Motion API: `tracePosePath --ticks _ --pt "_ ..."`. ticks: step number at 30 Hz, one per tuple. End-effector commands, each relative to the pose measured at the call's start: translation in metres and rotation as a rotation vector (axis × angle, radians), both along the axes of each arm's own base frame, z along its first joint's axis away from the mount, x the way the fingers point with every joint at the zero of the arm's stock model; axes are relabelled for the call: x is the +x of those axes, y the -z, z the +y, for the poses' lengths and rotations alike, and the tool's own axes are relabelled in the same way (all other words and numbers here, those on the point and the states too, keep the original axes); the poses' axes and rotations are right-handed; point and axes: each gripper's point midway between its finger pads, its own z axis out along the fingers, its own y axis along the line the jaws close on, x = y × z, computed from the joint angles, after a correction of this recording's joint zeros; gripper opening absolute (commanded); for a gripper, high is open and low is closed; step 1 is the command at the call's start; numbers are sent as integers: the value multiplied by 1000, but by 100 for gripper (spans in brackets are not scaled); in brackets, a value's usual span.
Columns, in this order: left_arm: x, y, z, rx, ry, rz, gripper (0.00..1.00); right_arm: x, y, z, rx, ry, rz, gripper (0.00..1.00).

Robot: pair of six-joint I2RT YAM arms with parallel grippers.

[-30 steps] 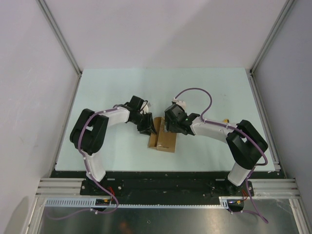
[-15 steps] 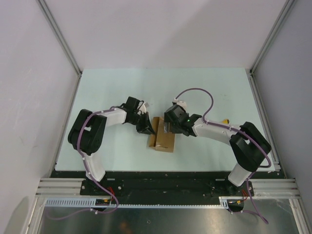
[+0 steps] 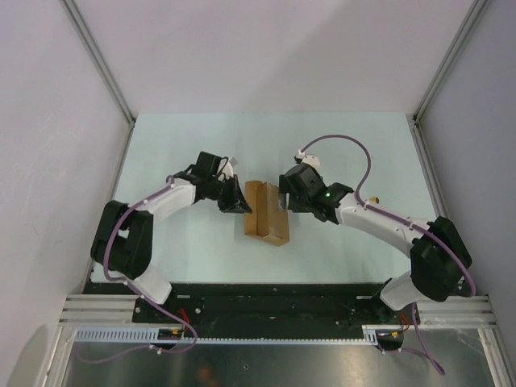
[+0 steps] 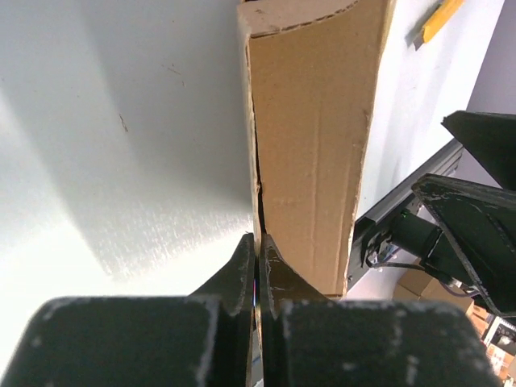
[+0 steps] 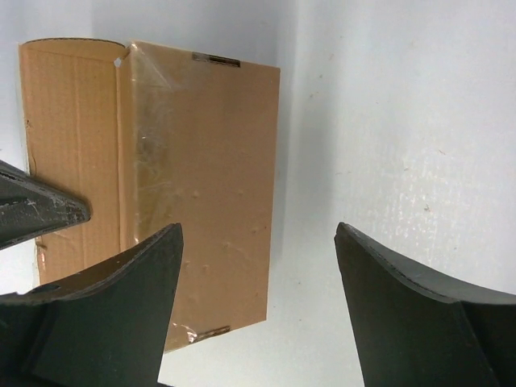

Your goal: Unpack the express box

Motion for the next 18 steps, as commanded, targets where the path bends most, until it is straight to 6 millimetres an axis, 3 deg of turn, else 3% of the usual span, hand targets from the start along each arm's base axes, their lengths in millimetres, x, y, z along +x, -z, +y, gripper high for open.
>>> tracePosePath --ticks 1,13,18 --pt "1 -39 3 -21 -30 -67 0 2 -34 22 57 -63 -73 80" --pt "-1 -59 8 -8 -52 -91 0 -9 -34 66 68 -211 -102 80" --pt "0 -68 6 -19 -46 -102 0 -11 -9 71 28 -241 -53 80"
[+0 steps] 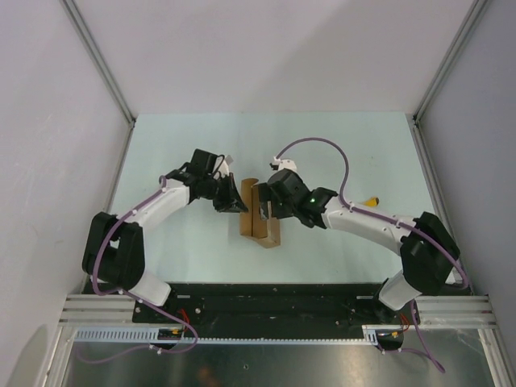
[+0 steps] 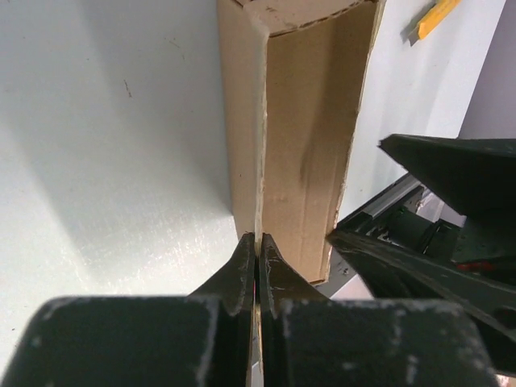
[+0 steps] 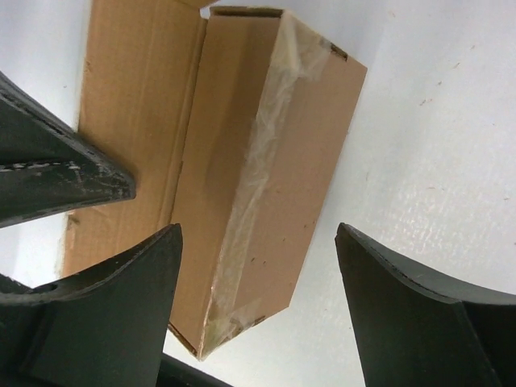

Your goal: Unpack the express box

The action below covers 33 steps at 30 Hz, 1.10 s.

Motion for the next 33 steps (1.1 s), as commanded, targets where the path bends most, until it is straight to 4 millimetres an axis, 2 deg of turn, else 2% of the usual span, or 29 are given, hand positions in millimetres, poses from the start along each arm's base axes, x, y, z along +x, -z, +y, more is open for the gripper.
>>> tracePosePath --ticks 1,4,7,16,24,33 --pt "13 -42 -6 -55 -11 -93 0 7 4 15 -4 -43 -9 80" --pt "15 -43 -5 -45 -8 -104 0 7 15 12 -26 -27 15 78" --pt "17 -41 -2 -21 -12 -113 0 9 22 -5 -76 41 29 74" --pt "17 -32 5 27 -12 -110 0 11 29 -33 -93 114 45 70" --pt "17 -25 6 43 2 -102 0 12 32 -48 -109 166 56 70" --pt "16 -42 6 27 9 -133 0 16 38 -82 -130 270 78 70"
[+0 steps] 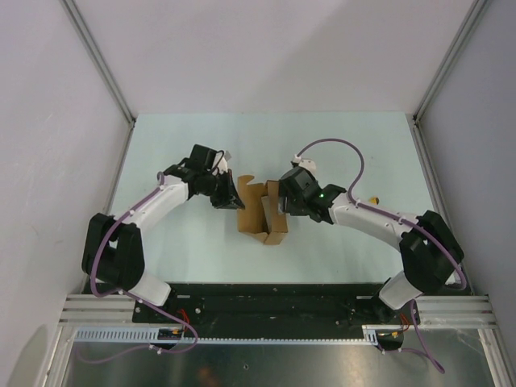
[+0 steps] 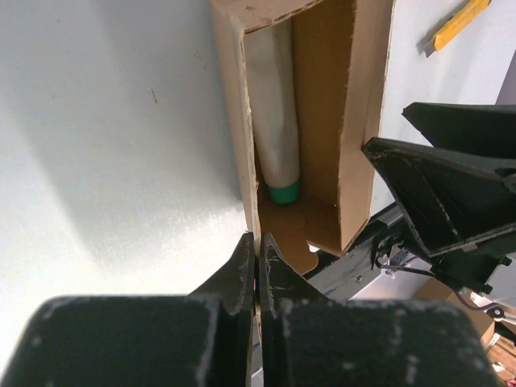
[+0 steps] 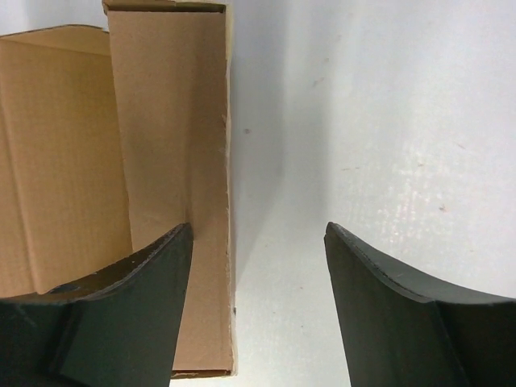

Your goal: Unpack the express box

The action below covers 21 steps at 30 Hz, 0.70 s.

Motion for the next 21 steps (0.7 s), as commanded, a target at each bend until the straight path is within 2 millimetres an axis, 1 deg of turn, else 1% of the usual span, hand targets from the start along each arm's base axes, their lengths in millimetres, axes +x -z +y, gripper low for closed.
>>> tracePosePath --ticks 1,6,10,13,15,19,21 --pt "9 -36 -3 -45 22 -101 0 -2 8 -38 -82 88 14 70" --pt "6 -55 -5 -76 26 -120 0 -3 17 -42 -94 86 32 70" --pt "4 -71 -8 -104 37 -127 0 -4 31 -41 -99 86 58 70" --pt "4 -76 -7 -102 41 -140 0 -4 33 -35 -77 83 68 69" --pt "5 -79 -5 -98 51 -148 0 -4 33 -36 -71 96 72 69" --pt "7 -82 -1 -102 66 -147 0 -1 24 -38 -51 122 51 69" --pt "4 -84 -1 -112 70 -134 0 5 4 -35 -3 120 8 67"
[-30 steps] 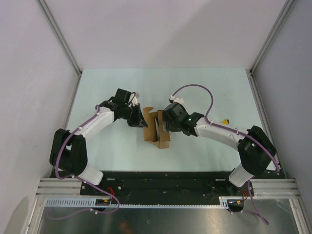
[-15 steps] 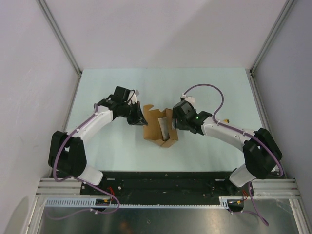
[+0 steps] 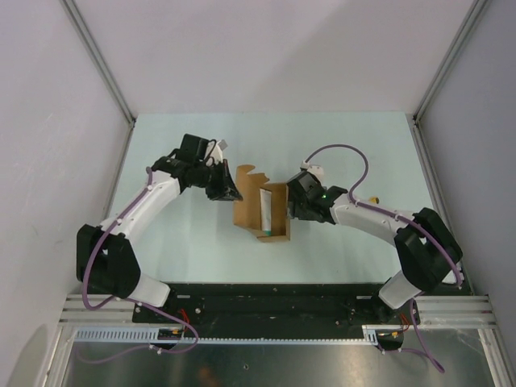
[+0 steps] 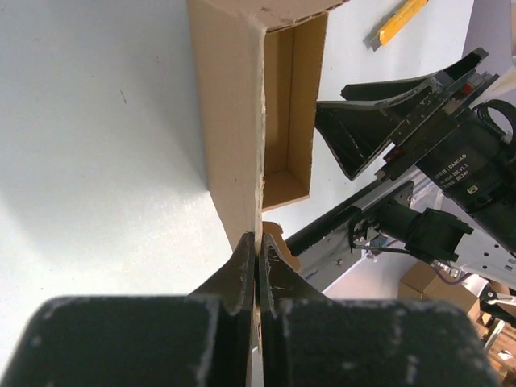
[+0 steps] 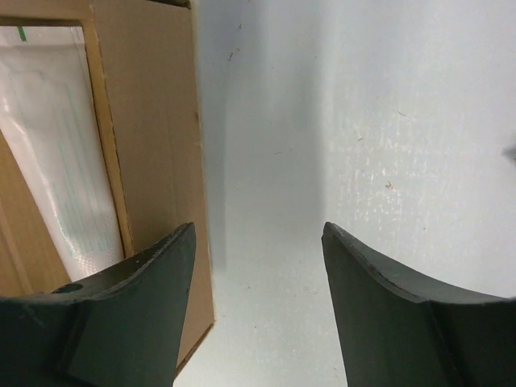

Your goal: Unpack the express box

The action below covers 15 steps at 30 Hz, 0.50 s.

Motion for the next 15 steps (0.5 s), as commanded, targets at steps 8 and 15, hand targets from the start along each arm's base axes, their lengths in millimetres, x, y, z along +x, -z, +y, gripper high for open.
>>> tracePosePath --ticks 8,15 --pt "3 -53 -7 -110 8 -58 0 17 -113 35 280 -53 -250 67" --pt "3 -47 -9 -115 5 -23 0 10 -124 76 362 -157 -225 50"
